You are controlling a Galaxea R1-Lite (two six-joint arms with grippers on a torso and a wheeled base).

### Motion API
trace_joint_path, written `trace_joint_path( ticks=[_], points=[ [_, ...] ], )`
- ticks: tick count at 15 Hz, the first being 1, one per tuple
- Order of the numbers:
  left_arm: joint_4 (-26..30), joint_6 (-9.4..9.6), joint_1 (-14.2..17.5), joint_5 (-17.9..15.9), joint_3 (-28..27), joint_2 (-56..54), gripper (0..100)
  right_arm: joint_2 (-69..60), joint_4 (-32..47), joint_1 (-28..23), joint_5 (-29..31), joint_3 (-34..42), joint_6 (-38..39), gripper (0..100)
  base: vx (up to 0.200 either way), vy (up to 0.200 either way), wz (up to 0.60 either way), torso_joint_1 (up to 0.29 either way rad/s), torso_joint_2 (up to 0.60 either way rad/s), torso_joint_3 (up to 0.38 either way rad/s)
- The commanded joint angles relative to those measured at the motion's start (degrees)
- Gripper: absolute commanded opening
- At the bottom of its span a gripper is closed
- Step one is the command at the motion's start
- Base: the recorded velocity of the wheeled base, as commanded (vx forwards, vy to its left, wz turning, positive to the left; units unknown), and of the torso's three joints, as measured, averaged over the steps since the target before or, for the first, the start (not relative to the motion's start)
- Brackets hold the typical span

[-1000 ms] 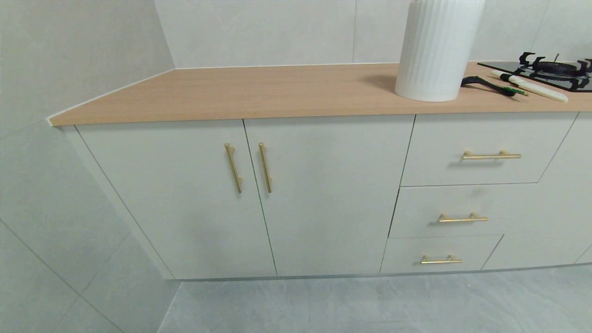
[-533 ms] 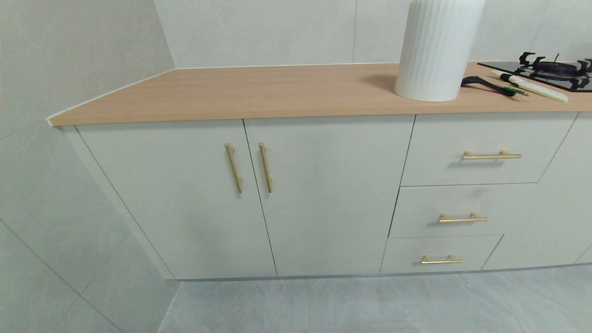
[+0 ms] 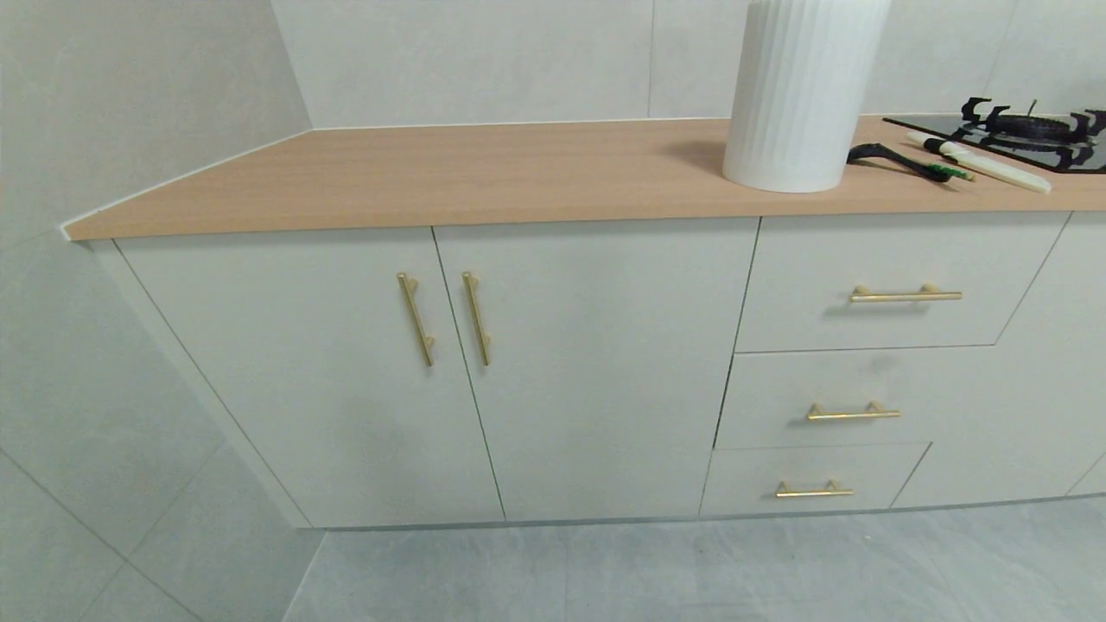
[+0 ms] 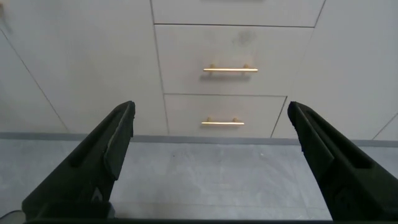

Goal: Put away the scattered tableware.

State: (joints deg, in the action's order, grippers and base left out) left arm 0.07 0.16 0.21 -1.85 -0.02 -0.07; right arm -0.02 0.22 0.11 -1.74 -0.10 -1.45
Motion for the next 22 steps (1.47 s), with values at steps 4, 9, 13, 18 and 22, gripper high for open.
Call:
trace_joint_path(
  ticks=[4, 9, 13, 18, 22],
  points=[
    [0.0, 0.02, -0.1, 0.0, 0.0, 0.1, 100, 0.1, 0.0, 0.0, 0.0, 0.0, 0.0, 100, 0.000, -0.200, 0.00, 0.001, 0.00, 0.004],
    [0.0, 0.02, 0.0, 0.0, -0.1, 0.1, 100, 0.1, 0.0, 0.0, 0.0, 0.0, 0.0, 100, 0.000, -0.200, 0.00, 0.003, 0.00, 0.005],
    [0.0, 0.02, 0.0, 0.0, -0.1, 0.1, 100, 0.1, 0.0, 0.0, 0.0, 0.0, 0.0, 100, 0.000, -0.050, 0.00, 0.002, 0.00, -0.002],
    [0.0, 0.02, 0.0, 0.0, -0.1, 0.1, 100, 0.1, 0.0, 0.0, 0.0, 0.0, 0.0, 100, 0.000, 0.000, 0.00, 0.000, 0.00, 0.000],
    [0.0, 0.02, 0.0, 0.0, 0.0, 0.1, 100, 0.1, 0.0, 0.0, 0.0, 0.0, 0.0, 100, 0.150, 0.000, 0.00, -0.001, 0.00, -0.001]
  ],
)
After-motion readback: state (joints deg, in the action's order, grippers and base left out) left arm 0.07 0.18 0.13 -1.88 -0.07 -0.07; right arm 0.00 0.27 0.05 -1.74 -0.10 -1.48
